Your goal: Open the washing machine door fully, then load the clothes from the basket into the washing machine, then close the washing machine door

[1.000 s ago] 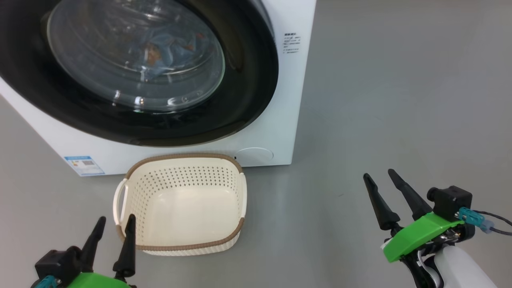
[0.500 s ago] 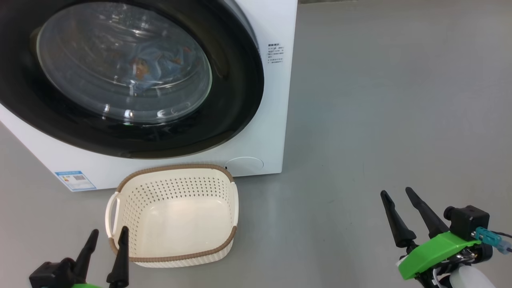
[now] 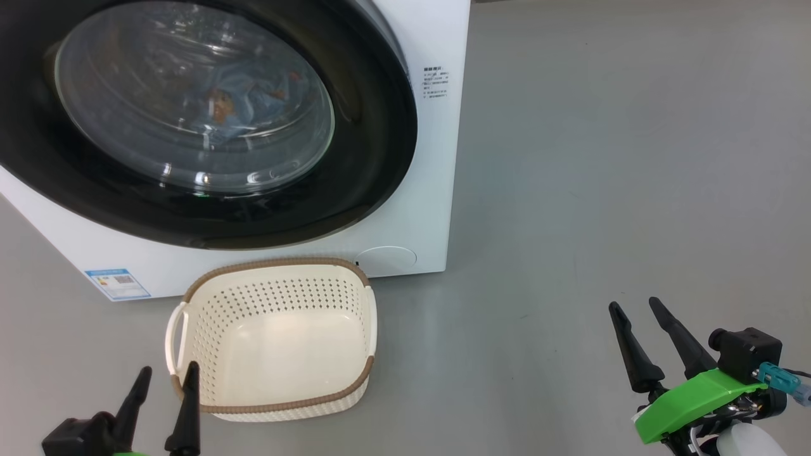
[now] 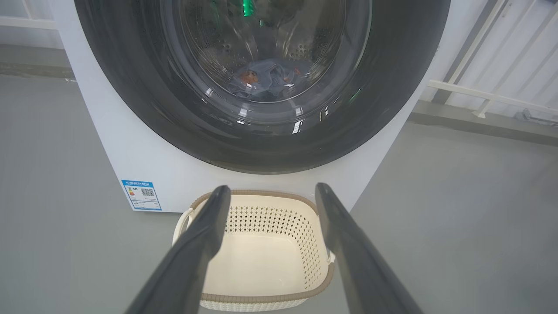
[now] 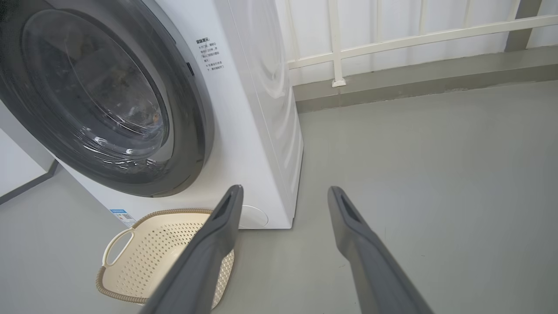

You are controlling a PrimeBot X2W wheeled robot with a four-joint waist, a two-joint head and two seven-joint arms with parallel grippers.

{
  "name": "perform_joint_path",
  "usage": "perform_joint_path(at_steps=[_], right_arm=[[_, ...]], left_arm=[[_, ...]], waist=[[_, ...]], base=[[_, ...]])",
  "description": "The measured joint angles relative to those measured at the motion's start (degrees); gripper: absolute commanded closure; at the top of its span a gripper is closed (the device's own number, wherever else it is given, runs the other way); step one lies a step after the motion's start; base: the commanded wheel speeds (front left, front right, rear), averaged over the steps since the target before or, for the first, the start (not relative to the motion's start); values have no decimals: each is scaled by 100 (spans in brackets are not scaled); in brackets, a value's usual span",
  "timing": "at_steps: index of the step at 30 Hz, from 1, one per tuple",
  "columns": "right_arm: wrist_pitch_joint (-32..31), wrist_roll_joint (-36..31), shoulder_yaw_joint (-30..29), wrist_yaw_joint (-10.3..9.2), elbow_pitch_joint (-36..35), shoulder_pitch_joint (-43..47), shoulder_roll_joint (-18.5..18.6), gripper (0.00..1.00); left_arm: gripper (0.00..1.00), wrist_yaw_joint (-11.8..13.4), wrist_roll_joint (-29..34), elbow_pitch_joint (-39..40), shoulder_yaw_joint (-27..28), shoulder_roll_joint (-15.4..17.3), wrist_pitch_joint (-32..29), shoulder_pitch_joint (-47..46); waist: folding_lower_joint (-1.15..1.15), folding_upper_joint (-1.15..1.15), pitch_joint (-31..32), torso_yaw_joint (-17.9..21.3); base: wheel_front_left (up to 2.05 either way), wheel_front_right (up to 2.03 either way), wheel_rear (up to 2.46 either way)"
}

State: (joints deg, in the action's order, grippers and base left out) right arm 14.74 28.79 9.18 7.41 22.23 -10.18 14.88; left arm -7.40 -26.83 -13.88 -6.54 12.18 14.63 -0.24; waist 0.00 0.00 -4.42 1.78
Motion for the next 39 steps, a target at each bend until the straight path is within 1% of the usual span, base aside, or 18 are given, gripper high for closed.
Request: perform_joint_path(at_steps=[7,8,13,30,32,37,38,39], right_arm=[[0,0,-11,0,-35,1,-14,0],[0,1,-9,0,-2,1,-26,100],[-12,22,30,0,252,180,-205,100],[-297,828,-157,0,154,205,-308,100],[-328,1056,-205,0,138,205,-333,100],[-416,1171,-255,-1,107,205,-375,100],[-442,1349,-274,-1,88,205,-391,100],[-442,1349,-274,-1,88,205,-391,100]], left_arm=[[0,0,69,0,104,-7,0,0],[100,1,81,-29,107,-23,-1,2],[100,2,35,-258,14,-260,-26,90],[100,2,-842,-260,132,-308,-301,117],[100,2,-1036,-260,148,-330,-334,116],[100,2,-1221,-260,176,-363,-399,115],[100,2,-1356,-260,186,-378,-414,114],[100,2,-1356,-260,186,-378,-414,114]], waist=[[0,0,-15,10],[0,0,-17,10],[0,0,-16,9],[1,0,49,-18],[1,0,59,-22],[1,0,74,-28],[1,0,80,-31],[1,0,80,-31]], base=[[0,0,0],[0,0,0],[0,0,0],[0,0,0],[0,0,0],[0,0,0],[0,0,0],[0,0,0]])
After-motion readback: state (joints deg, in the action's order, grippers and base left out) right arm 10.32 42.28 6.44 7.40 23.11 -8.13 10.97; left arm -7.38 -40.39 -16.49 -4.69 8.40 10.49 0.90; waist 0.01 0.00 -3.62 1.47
